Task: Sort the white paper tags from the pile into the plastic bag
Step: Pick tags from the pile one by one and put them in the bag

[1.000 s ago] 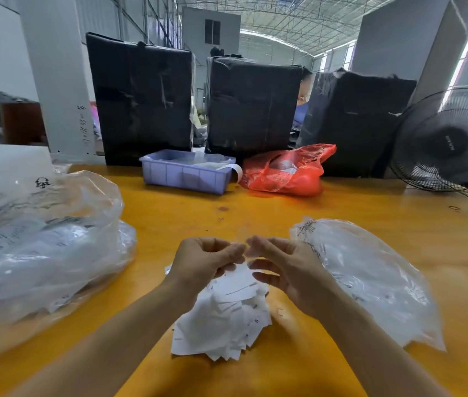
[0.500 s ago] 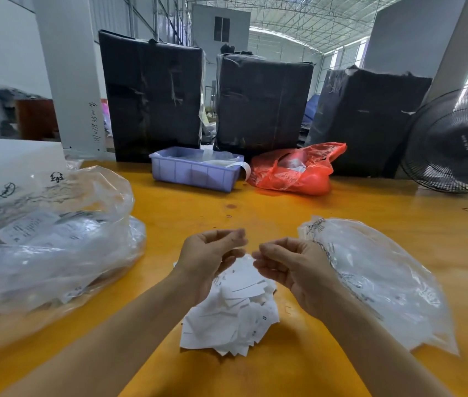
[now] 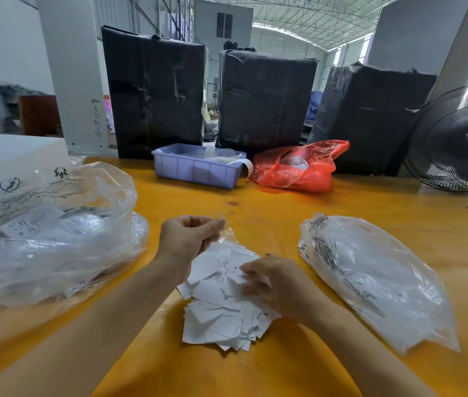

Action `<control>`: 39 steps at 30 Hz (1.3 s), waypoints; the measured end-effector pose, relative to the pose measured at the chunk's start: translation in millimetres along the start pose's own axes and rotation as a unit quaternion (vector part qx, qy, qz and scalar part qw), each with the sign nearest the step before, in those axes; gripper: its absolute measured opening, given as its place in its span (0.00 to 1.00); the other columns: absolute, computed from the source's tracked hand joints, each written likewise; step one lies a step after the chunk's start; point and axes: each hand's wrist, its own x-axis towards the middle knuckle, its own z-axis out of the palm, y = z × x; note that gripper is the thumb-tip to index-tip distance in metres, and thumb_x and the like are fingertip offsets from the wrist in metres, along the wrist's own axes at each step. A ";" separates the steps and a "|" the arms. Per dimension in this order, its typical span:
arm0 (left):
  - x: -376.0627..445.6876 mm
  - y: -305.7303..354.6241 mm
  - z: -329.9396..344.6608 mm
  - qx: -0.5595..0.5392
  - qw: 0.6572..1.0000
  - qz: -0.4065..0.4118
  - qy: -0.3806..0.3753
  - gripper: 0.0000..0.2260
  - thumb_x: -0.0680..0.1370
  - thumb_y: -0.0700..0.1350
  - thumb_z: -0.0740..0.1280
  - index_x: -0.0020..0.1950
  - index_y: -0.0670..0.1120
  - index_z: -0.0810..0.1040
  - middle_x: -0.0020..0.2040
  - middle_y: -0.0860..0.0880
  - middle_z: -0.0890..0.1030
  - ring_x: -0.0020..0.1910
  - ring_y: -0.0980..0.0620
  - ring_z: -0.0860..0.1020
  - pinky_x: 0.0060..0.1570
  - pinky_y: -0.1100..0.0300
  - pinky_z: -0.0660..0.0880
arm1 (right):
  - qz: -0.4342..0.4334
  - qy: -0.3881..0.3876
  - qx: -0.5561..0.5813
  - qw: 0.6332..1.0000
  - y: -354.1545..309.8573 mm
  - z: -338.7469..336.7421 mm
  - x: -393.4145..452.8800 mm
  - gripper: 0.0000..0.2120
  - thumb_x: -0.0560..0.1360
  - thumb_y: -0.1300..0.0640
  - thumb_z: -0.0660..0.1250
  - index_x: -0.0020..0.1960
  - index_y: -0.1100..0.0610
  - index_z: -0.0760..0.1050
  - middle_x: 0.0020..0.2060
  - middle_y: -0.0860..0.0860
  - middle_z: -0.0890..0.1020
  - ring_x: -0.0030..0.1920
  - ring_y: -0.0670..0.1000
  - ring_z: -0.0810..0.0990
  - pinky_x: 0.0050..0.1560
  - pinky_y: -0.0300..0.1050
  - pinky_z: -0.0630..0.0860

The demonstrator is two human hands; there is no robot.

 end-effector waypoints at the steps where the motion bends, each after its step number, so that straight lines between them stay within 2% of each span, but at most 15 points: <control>1: 0.3 -1.0 -0.5 0.016 1.000 0.000 -0.001 0.08 0.66 0.37 0.75 0.38 0.41 0.77 0.29 0.48 0.81 0.24 0.58 0.76 0.26 0.68 0.72 | -0.010 0.016 -0.012 1.000 1.1 1.4 0.3 0.11 0.77 0.57 0.65 0.55 0.63 0.79 0.48 0.56 0.83 0.50 0.54 0.78 0.51 0.44 0.71; 4: 1.1 -4.0 -0.5 0.054 0.998 0.004 -0.011 0.07 0.66 0.39 0.75 0.39 0.41 0.78 0.33 0.46 0.80 0.23 0.59 0.74 0.27 0.67 0.71 | 0.033 0.105 0.008 0.994 4.7 0.9 0.6 0.08 0.78 0.61 0.63 0.49 0.61 0.81 0.39 0.54 0.83 0.38 0.50 0.78 0.39 0.43 0.72; 6: 1.7 -6.1 -0.1 0.081 0.997 0.015 -0.015 0.05 0.69 0.40 0.74 0.41 0.41 0.80 0.34 0.46 0.81 0.25 0.58 0.73 0.27 0.68 0.70 | 0.124 0.162 0.179 0.962 7.0 -6.5 1.6 0.11 0.78 0.61 0.62 0.45 0.65 0.80 0.36 0.59 0.83 0.31 0.52 0.77 0.33 0.40 0.70; 7: 2.1 -7.1 0.0 0.093 0.995 0.018 -0.014 0.05 0.70 0.41 0.73 0.42 0.40 0.80 0.34 0.47 0.81 0.26 0.56 0.73 0.28 0.67 0.70 | 0.166 0.175 0.313 0.918 8.5 -12.4 1.9 0.11 0.79 0.62 0.61 0.44 0.65 0.80 0.38 0.61 0.83 0.34 0.54 0.80 0.35 0.39 0.73; 9: 2.9 -9.0 0.8 0.110 0.994 0.015 -0.014 0.06 0.73 0.43 0.71 0.45 0.39 0.81 0.38 0.46 0.82 0.30 0.54 0.73 0.33 0.64 0.71 | 0.221 0.148 0.568 0.779 9.8 -22.6 2.1 0.09 0.79 0.64 0.59 0.48 0.62 0.78 0.44 0.61 0.84 0.44 0.55 0.84 0.41 0.42 0.80; 10: 3.2 -9.9 1.5 0.119 0.993 0.012 -0.018 0.08 0.74 0.43 0.71 0.46 0.38 0.81 0.41 0.44 0.82 0.32 0.53 0.73 0.35 0.63 0.72 | 0.233 0.132 0.637 0.723 10.4 -25.7 2.1 0.09 0.80 0.65 0.57 0.51 0.62 0.76 0.46 0.61 0.84 0.46 0.56 0.84 0.43 0.45 0.81; 11: 3.1 -10.6 1.9 0.133 0.991 0.010 -0.023 0.09 0.75 0.44 0.70 0.47 0.38 0.81 0.42 0.43 0.82 0.32 0.53 0.74 0.36 0.63 0.72 | 0.240 0.120 0.673 0.689 10.2 -27.9 2.2 0.09 0.79 0.65 0.56 0.52 0.63 0.74 0.47 0.62 0.84 0.48 0.57 0.84 0.44 0.46 0.81; 13: 1.7 -11.1 2.9 0.162 0.986 0.005 -0.039 0.08 0.75 0.44 0.70 0.46 0.38 0.82 0.42 0.43 0.83 0.32 0.54 0.77 0.35 0.64 0.74 | 0.243 0.101 0.706 0.657 7.8 -29.0 2.7 0.09 0.79 0.66 0.55 0.53 0.65 0.73 0.48 0.63 0.83 0.49 0.58 0.84 0.45 0.48 0.81; 19: -7.2 -9.1 5.9 0.207 0.972 0.009 -0.114 0.04 0.70 0.38 0.74 0.39 0.40 0.81 0.31 0.49 0.82 0.28 0.58 0.79 0.30 0.67 0.74 | 0.243 0.081 0.705 0.662 4.5 -29.1 4.0 0.09 0.77 0.67 0.59 0.54 0.65 0.74 0.47 0.62 0.84 0.46 0.56 0.84 0.43 0.46 0.82; 24: -12.1 -10.2 9.9 0.237 0.960 0.010 -0.148 0.04 0.69 0.39 0.75 0.37 0.42 0.81 0.28 0.49 0.78 0.24 0.60 0.74 0.27 0.69 0.72 | 0.262 0.144 0.695 0.654 5.8 -33.1 5.0 0.05 0.69 0.63 0.69 0.46 0.59 0.79 0.38 0.54 0.84 0.40 0.52 0.83 0.40 0.43 0.79; 26: -12.8 -9.9 10.0 0.243 0.956 0.004 -0.166 0.05 0.69 0.39 0.76 0.37 0.41 0.82 0.26 0.49 0.75 0.23 0.59 0.72 0.26 0.68 0.70 | 0.254 0.180 0.690 0.654 6.7 -35.2 4.3 0.09 0.63 0.59 0.71 0.43 0.58 0.79 0.36 0.52 0.84 0.39 0.51 0.82 0.39 0.42 0.77; 30: -14.9 -8.7 10.2 0.246 0.950 -0.011 -0.194 0.05 0.67 0.41 0.77 0.35 0.43 0.82 0.25 0.50 0.75 0.23 0.58 0.70 0.26 0.68 0.69 | 0.201 0.245 0.686 0.655 7.2 -37.1 3.6 0.07 0.64 0.63 0.71 0.42 0.61 0.78 0.34 0.52 0.84 0.35 0.47 0.83 0.33 0.35 0.78; 32: -16.1 -7.6 10.8 0.247 0.948 -0.022 -0.201 0.05 0.66 0.41 0.78 0.34 0.44 0.83 0.25 0.50 0.75 0.24 0.57 0.71 0.26 0.67 0.69 | 0.176 0.244 0.677 0.671 5.4 -37.6 3.1 0.07 0.64 0.66 0.70 0.42 0.63 0.78 0.35 0.53 0.84 0.37 0.49 0.84 0.35 0.36 0.79; 34: -16.5 -6.6 11.4 0.244 0.947 -0.037 -0.204 0.05 0.66 0.41 0.78 0.33 0.45 0.83 0.26 0.50 0.76 0.24 0.57 0.71 0.27 0.67 0.69 | 0.159 0.232 0.651 0.705 2.7 -37.1 2.5 0.07 0.66 0.68 0.70 0.44 0.63 0.77 0.36 0.54 0.85 0.40 0.51 0.85 0.37 0.38 0.80; 39: -17.7 -4.5 12.2 0.217 0.951 -0.067 -0.212 0.04 0.66 0.40 0.77 0.34 0.44 0.83 0.27 0.49 0.76 0.25 0.56 0.70 0.28 0.68 0.70 | 0.139 0.245 0.569 0.773 -2.5 -33.3 1.8 0.06 0.70 0.69 0.70 0.43 0.61 0.77 0.37 0.53 0.85 0.41 0.51 0.85 0.38 0.39 0.80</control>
